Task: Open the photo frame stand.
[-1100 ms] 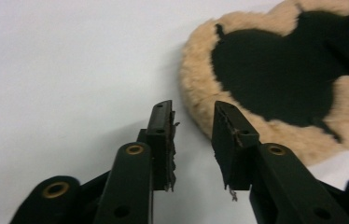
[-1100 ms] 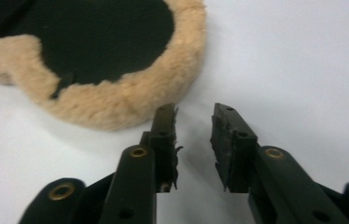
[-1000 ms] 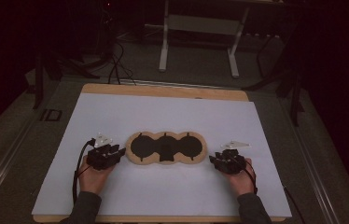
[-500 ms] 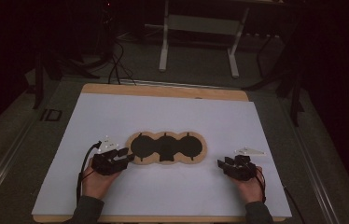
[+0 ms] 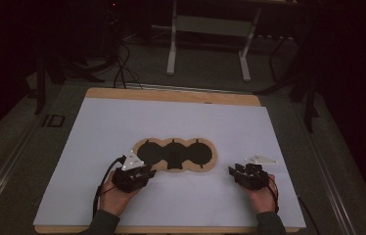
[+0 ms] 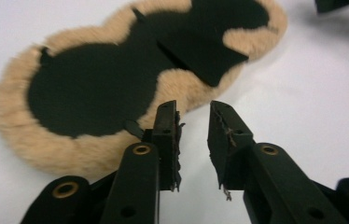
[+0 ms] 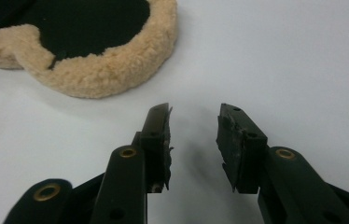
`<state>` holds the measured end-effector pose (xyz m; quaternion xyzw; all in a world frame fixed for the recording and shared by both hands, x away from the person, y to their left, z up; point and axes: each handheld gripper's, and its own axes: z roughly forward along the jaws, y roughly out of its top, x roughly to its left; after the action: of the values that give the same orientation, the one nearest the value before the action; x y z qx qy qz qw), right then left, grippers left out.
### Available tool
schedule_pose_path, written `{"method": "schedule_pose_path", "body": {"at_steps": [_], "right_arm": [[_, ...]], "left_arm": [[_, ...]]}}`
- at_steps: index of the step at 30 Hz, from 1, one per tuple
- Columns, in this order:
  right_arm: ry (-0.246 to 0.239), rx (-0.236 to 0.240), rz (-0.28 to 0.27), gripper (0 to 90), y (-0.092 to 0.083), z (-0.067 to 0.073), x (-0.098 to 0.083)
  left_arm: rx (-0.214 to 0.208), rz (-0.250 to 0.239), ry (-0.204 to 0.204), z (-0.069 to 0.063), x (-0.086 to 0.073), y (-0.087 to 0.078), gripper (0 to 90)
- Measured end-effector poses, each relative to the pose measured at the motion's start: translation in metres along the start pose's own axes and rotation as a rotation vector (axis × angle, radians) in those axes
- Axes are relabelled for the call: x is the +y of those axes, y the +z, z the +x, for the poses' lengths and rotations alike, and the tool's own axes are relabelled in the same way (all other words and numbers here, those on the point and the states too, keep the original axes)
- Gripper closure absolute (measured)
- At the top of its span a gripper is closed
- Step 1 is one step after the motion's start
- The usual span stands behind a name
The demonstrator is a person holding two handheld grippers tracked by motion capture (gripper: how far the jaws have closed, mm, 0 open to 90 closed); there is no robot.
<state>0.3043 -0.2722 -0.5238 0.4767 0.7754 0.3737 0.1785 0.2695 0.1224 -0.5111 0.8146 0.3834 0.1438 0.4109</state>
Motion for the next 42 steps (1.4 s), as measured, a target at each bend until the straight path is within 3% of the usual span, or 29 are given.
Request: {"method": "schedule_pose_path", "body": {"at_steps": [6, 11, 19, 23, 42], "right_arm": [[0.016, -0.009, -0.009, 63.2, -0.001, -0.002, 0.000], [0.034, -0.013, -0.004, 62.4, 0.000, -0.005, -0.002], [0.051, -0.012, -0.016, 62.5, -0.002, -0.007, -0.003], [0.052, -0.009, -0.020, 62.5, -0.003, -0.007, -0.003], [0.048, -0.012, -0.016, 62.5, -0.002, -0.007, -0.003]], "left_arm": [[0.011, 0.039, 0.077, -0.016, 0.001, 0.014, 89.9], [0.015, 0.079, 0.109, -0.023, 0.003, 0.030, 90.0], [0.040, 0.108, 0.113, -0.028, 0.009, 0.050, 90.0], [0.051, 0.107, 0.092, -0.027, 0.011, 0.056, 90.0], [0.051, 0.100, 0.068, -0.026, 0.015, 0.057, 90.0]]}}
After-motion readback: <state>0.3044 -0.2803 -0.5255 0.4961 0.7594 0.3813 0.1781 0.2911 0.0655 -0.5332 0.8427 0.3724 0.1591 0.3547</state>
